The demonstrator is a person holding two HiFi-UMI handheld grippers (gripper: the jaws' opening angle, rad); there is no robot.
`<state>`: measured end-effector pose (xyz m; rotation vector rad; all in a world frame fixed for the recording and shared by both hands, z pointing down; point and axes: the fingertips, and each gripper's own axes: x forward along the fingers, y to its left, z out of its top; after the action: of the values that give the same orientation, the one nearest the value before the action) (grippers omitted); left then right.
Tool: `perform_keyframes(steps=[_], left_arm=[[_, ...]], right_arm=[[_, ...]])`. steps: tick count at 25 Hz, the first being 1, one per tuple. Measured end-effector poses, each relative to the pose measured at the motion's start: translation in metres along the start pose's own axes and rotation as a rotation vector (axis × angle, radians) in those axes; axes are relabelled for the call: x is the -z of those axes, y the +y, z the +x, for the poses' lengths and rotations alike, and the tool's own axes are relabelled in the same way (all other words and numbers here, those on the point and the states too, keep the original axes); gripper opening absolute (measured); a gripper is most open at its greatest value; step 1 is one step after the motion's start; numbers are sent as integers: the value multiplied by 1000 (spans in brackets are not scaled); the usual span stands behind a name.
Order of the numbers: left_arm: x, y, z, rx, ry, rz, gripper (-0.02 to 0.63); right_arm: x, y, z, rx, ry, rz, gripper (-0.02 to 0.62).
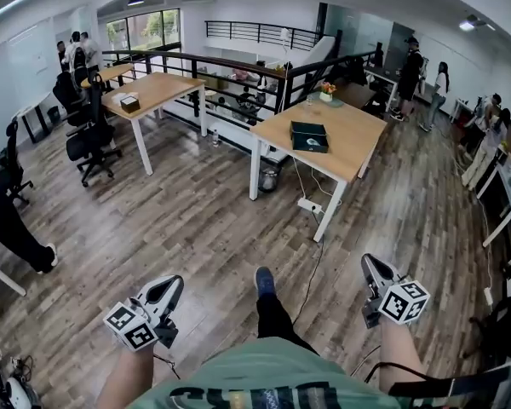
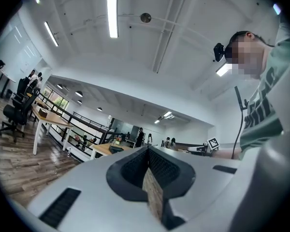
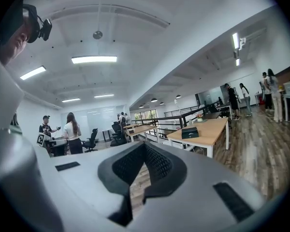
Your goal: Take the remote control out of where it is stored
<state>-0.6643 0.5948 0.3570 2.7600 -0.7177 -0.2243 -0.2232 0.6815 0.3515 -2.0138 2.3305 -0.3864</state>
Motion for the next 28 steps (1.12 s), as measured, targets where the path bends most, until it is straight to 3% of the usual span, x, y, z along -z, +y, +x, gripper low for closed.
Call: perform_keyframes(steps=[7, 16, 20, 28], left_arm=[[-11, 36, 37, -42, 25, 59, 5], [-35, 94, 143, -108, 6, 109, 5], [-39, 106, 193, -105, -18, 89, 5], [-28, 128, 271, -45, 53, 68, 5]], right_arm=[[-13, -34, 71, -38, -9, -21, 5], [-41, -117, 163, -89, -43, -8, 5], [-43, -156, 190, -95, -39, 11, 5], [-34, -191, 223, -94, -35, 46, 5]])
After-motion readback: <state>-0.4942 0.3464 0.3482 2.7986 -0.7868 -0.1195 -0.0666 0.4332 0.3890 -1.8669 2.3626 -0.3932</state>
